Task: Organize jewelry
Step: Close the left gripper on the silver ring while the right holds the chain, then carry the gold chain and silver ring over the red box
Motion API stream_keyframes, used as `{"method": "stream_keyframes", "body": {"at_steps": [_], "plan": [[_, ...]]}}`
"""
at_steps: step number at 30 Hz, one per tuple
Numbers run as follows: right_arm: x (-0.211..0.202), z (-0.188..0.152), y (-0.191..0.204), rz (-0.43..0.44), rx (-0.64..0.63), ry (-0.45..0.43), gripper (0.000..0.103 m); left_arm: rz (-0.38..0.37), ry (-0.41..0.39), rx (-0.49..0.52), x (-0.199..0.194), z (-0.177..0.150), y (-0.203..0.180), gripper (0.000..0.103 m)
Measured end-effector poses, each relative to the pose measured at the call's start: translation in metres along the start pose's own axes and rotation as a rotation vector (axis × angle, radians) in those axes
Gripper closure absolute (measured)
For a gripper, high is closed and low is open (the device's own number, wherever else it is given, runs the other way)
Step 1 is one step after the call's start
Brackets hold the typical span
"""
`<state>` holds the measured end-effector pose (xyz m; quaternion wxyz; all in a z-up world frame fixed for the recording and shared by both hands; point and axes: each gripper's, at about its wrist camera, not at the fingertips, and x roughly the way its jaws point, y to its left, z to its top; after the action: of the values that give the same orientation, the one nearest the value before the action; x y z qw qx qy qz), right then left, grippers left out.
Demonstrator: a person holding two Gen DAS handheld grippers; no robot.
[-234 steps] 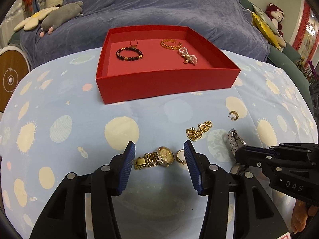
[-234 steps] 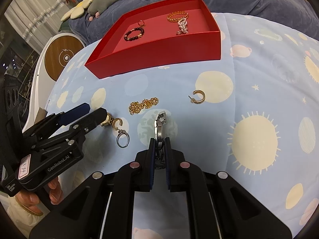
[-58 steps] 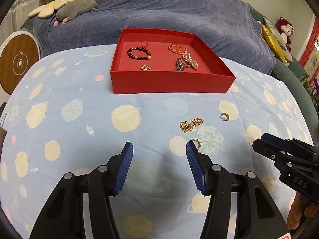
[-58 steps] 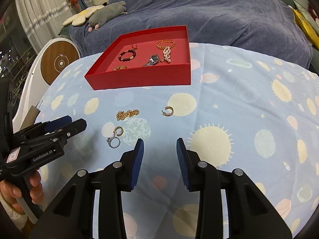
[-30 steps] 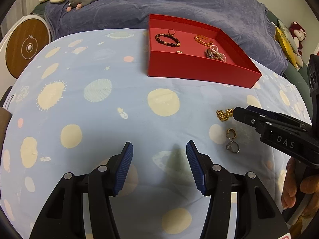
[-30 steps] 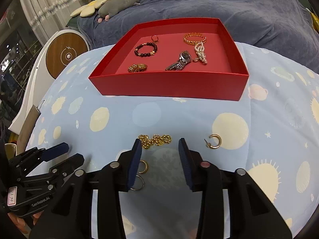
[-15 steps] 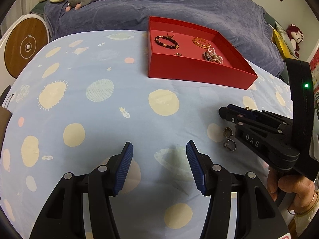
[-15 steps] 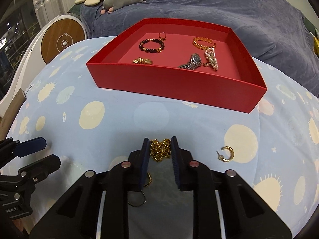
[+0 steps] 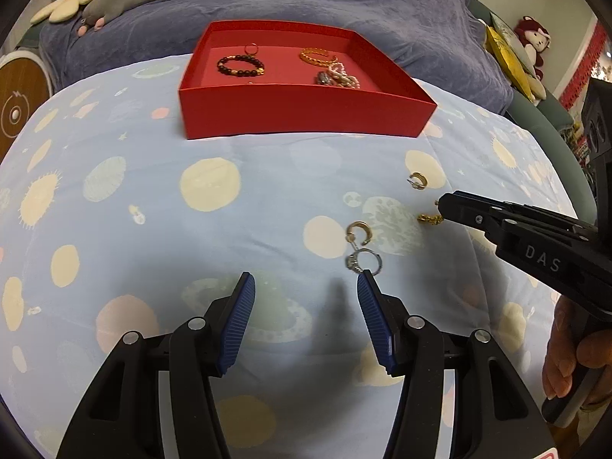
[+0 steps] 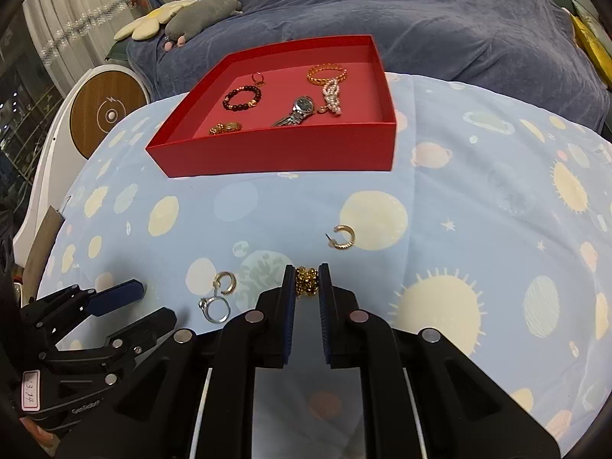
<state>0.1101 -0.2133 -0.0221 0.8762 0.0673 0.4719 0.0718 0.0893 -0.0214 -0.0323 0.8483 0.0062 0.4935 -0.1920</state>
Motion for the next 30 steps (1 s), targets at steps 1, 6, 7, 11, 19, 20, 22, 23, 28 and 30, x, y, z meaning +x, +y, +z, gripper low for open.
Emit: {"method": "stream_keyframes", "body": {"at_steps": [1, 6, 7, 11, 19, 20, 22, 23, 28, 30], "plan": [[-0.003, -0.003, -0.002, 0.005, 0.004, 0.002, 0.092, -0.005, -0.001, 0.009, 0.002, 0.000, -0.005, 0.049], [-0.007, -0.014, -0.008, -0.002, -0.003, 0.019, 0.092, -0.009, -0.012, 0.047, 0.013, 0.002, -0.024, 0.050], [-0.007, -0.016, -0.009, -0.001, 0.000, 0.026, 0.092, -0.003, -0.016, 0.055, 0.015, 0.002, -0.027, 0.050], [-0.009, -0.022, -0.016, -0.001, 0.005, 0.039, 0.092, 0.057, -0.052, 0.102, 0.021, 0.001, -0.037, 0.050], [-0.013, -0.025, -0.020, 0.000, 0.003, 0.042, 0.092, 0.111, -0.090, 0.128, 0.022, -0.002, -0.037, 0.071], [-0.014, -0.025, -0.019, 0.001, 0.002, 0.042, 0.092, 0.112, -0.091, 0.124, 0.021, -0.002, -0.037, 0.073], [-0.014, -0.024, -0.018, 0.003, 0.001, 0.040, 0.092, 0.116, -0.094, 0.119, 0.021, -0.002, -0.034, 0.081], [-0.014, -0.024, -0.017, 0.006, -0.001, 0.040, 0.092, 0.112, -0.094, 0.116, 0.020, -0.002, -0.033, 0.081], [-0.016, -0.020, -0.011, 0.019, -0.008, 0.032, 0.092, 0.082, -0.084, 0.096, 0.017, -0.003, -0.028, 0.081], [-0.017, -0.018, -0.008, 0.025, -0.010, 0.026, 0.092, 0.061, -0.076, 0.081, 0.015, -0.002, -0.025, 0.081]]}}
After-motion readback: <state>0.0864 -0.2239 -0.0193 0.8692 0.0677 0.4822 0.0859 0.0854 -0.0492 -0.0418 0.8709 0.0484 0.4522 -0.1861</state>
